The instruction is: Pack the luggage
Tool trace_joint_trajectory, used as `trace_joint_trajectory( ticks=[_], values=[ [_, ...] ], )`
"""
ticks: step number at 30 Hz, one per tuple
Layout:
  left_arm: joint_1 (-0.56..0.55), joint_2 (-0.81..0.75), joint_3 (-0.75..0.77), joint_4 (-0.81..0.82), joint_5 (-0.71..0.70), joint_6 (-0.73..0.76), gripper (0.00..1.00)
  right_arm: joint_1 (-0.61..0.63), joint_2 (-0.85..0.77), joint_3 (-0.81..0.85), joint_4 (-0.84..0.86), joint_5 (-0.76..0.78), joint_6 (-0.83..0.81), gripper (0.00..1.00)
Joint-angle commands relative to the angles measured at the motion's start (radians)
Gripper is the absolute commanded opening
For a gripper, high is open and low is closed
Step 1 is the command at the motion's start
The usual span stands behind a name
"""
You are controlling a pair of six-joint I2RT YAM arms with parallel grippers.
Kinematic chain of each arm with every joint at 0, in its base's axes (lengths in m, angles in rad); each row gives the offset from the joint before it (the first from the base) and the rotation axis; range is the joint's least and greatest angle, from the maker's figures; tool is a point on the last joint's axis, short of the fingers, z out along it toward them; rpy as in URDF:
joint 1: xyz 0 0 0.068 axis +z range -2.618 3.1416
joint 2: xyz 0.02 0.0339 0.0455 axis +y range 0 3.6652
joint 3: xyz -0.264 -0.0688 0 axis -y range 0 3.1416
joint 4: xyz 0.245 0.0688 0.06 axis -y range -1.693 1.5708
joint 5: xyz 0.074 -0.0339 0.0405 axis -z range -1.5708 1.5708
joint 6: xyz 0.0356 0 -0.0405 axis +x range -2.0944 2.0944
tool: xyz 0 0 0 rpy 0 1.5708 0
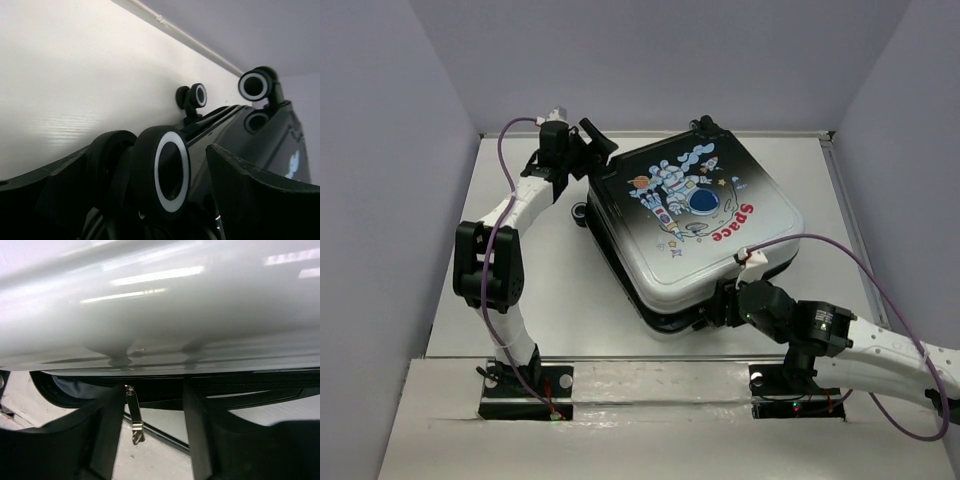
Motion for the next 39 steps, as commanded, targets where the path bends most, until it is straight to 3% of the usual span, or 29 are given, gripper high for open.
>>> trace_joint_trajectory(
  ticks=[1, 2, 4, 5, 6, 15, 21, 26, 30, 31, 33, 39],
  values=[
    [-0.004, 0.032, 0.053, 0.123, 0.106, -0.071, 0.84, -0.025, 0.023, -0.015, 0.016, -0.009, 0.005, 0.63],
    [-0.003, 0.035, 0.038, 0.159, 0.116, -0.092, 0.58, -0.025, 0.030, -0.021, 0.018, -0.012, 0.016, 0.65],
    [0.009, 0.025, -0.005, 0.230, 0.120, -0.117, 0.32, -0.035, 0.044, -0.028, 0.024, -0.014, 0.034, 0.66],
    [0.017, 0.011, -0.016, 0.244, 0.124, -0.134, 0.13, -0.035, 0.043, -0.031, 0.029, -0.014, 0.041, 0.66],
    [0.025, 0.002, -0.018, 0.247, 0.124, -0.137, 0.06, -0.035, 0.041, -0.039, 0.032, -0.018, 0.045, 0.66],
    [0.057, -0.213, 0.077, 0.163, 0.153, -0.108, 0.06, -0.044, 0.075, -0.065, 0.107, -0.063, 0.062, 0.64],
    [0.055, -0.333, 0.111, 0.089, 0.202, -0.128, 0.06, -0.044, 0.028, 0.020, 0.127, -0.063, -0.018, 0.84],
    [0.034, -0.420, -0.034, 0.098, 0.225, -0.157, 0.06, -0.044, -0.008, 0.102, 0.067, -0.124, -0.050, 0.87],
    [0.034, -0.512, -0.172, 0.121, 0.239, -0.183, 0.06, -0.044, -0.086, 0.081, 0.009, -0.195, 0.007, 0.79],
    [0.034, -0.527, -0.199, 0.123, 0.239, -0.185, 0.06, -0.044, -0.103, 0.061, -0.002, -0.221, 0.019, 0.72],
    [0.035, -0.569, -0.281, 0.135, 0.238, -0.185, 0.06, -0.044, -0.137, 0.042, -0.039, -0.247, 0.050, 0.66],
    [0.040, -0.595, -0.436, 0.178, 0.190, -0.182, 0.06, -0.044, -0.105, 0.033, -0.103, -0.256, 0.080, 0.70]
  ],
)
